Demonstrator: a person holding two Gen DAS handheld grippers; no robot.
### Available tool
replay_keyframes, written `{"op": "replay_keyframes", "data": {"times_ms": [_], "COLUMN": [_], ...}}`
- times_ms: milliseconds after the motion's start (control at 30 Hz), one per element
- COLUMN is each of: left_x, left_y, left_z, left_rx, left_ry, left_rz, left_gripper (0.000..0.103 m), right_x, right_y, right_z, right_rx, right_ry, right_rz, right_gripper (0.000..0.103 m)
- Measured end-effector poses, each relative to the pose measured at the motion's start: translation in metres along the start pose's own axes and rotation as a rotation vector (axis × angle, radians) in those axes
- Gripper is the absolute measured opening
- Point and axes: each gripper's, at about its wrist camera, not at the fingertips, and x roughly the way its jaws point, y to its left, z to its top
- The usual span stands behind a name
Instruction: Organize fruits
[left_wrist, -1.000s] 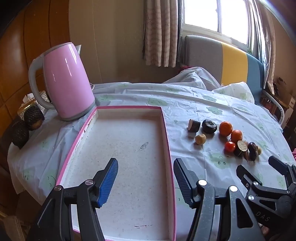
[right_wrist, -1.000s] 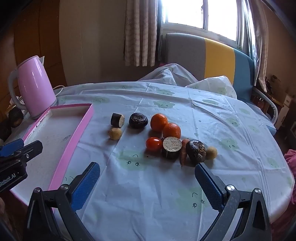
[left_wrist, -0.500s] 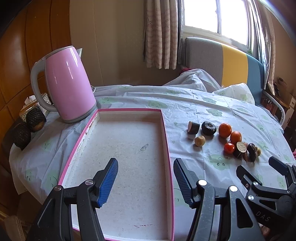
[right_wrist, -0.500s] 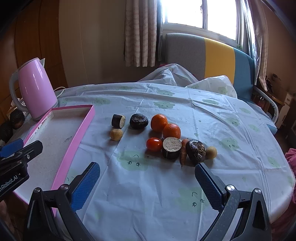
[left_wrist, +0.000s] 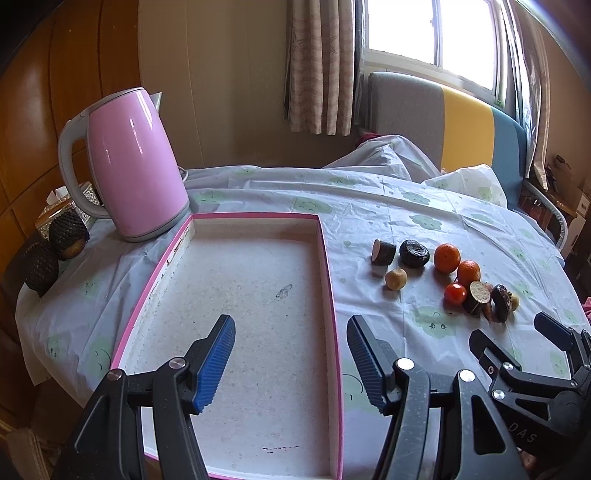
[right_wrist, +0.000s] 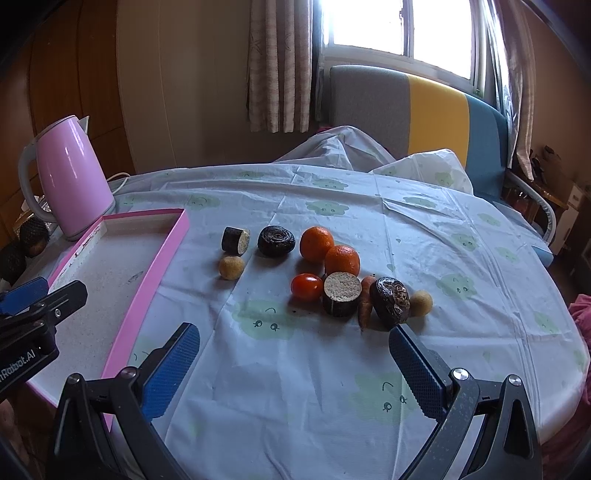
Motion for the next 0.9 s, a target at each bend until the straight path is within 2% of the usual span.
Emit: {"op": "replay_keyframes", "data": {"times_ms": [900], "left_x": [-0.0011], "left_y": [-0.0022], "left_z": [-0.0012], "left_rx": [0.012], "left_ry": [0.003], "left_rz": [-0.02], "left_gripper": [0.064], "right_x": [-0.0014], "right_y": [-0.0032], "right_z": [-0.0014], "right_rx": [0.007], "right_ry": [-0.006], "right_rz": [0.0], "right_gripper": [0.103]}}
